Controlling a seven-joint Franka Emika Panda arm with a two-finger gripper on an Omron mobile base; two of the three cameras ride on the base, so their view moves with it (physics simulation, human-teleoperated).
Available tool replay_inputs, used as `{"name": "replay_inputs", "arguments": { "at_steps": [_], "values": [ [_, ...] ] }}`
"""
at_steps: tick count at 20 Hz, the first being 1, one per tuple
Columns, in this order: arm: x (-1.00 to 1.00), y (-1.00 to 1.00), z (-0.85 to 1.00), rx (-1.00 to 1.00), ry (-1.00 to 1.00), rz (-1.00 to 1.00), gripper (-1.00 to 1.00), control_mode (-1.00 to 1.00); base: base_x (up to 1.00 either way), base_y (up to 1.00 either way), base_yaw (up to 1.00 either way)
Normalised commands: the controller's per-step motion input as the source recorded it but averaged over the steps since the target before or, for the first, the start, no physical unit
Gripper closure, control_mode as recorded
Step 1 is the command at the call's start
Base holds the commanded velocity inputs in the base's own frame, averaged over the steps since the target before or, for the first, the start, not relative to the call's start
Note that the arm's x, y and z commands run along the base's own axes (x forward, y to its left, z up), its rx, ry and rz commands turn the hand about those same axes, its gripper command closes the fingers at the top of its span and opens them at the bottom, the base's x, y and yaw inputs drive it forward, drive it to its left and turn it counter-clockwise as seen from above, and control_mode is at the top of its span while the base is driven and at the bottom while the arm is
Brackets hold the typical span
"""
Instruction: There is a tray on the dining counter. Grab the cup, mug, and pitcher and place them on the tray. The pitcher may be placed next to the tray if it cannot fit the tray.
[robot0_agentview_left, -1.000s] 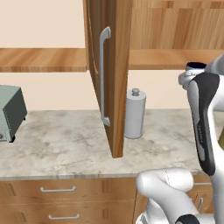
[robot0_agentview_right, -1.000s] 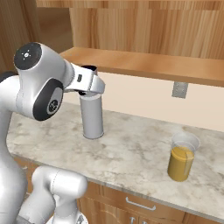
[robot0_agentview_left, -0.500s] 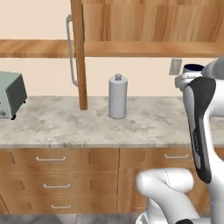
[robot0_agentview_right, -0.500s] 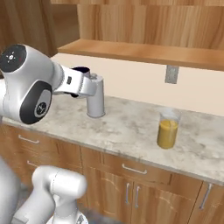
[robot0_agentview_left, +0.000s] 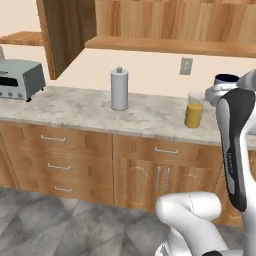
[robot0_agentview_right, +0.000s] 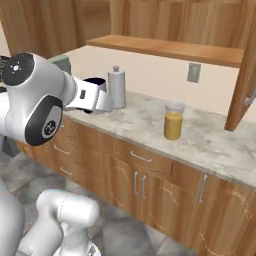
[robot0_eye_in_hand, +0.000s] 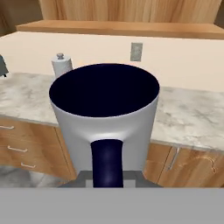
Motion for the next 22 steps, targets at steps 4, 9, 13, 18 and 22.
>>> {"name": "replay_inputs", "arguments": {
  "at_steps": [4, 9, 13, 18, 22],
  "values": [
    [0.0, 0.0, 0.0, 0.0, 0.0, 0.0, 1.0, 1.0, -1.0, -0.03, 0.77],
    [0.0, 0.0, 0.0, 0.0, 0.0, 0.0, 1.0, 1.0, -1.0, 0.24, 0.86],
    [0.0, 0.0, 0.0, 0.0, 0.0, 0.0, 1.0, 1.0, -1.0, 0.33, 0.93],
    [0.0, 0.0, 0.0, 0.0, 0.0, 0.0, 1.0, 1.0, -1.0, 0.5, 0.89],
    [0.0, 0.0, 0.0, 0.0, 0.0, 0.0, 1.0, 1.0, -0.98, 0.92, 0.65]
  ]
}}
